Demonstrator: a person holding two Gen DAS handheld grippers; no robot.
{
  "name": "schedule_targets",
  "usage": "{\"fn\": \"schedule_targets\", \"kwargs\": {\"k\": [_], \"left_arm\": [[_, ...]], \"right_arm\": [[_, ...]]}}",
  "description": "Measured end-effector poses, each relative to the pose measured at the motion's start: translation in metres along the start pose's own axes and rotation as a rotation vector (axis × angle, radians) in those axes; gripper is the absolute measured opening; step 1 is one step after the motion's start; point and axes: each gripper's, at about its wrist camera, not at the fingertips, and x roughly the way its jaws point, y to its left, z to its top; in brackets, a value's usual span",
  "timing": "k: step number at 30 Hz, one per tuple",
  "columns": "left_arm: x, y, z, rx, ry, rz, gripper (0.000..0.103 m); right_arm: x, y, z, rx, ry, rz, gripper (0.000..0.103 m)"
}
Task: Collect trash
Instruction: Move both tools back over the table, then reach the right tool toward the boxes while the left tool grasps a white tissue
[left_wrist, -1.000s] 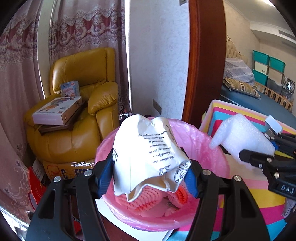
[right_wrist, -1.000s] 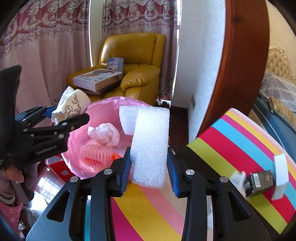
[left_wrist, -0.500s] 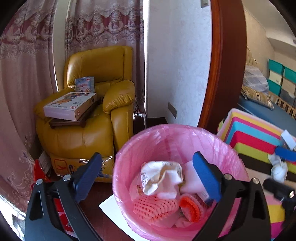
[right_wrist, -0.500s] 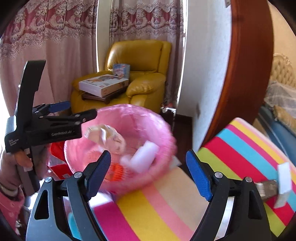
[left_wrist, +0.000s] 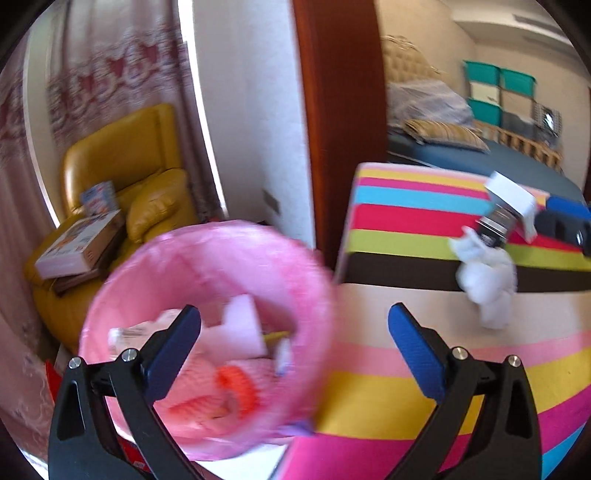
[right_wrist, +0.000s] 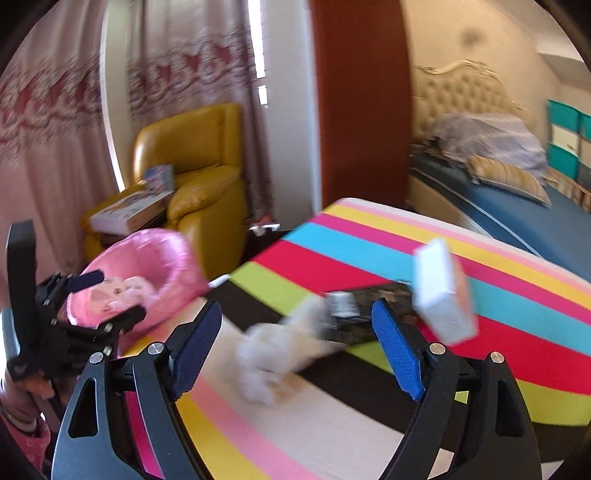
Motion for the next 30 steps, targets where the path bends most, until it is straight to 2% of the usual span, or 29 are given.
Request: {"fn": "schedule_targets", "kwargs": {"k": [4,8,12,21,30], "left_arm": [[0.004,-0.027,0.0,0.022,0.012,-0.055,0.098],[0.005,-0.044,-0.002,0.039,0.018,-0.078,0.098],[0.001,-0.053,-0.004,0.042,0.016,-0.098,0.098],[-0.006,-0.061,-0.013,0.024,0.018,-0.117,0.098],[-0.015,-0.07,-0.018,0.006,0.001,-0.134,0.098]], "right_arm": [[-0.014,-0.041,-0.01,0.069,-0.014,-0.054,0.079],[-0.027,-0.085,-0.023,0.156,-0.014,-0.12,0.08],[-0.034,-0.105,-0.037,0.179,-0.01,-0.155,0.08],[-0.042,-0.112,-0.05,0.185,-0.011,-0.188,0.08],[-0.048,-0.114,-0.054,0.199,-0.022,-0.17,0.08]]}}
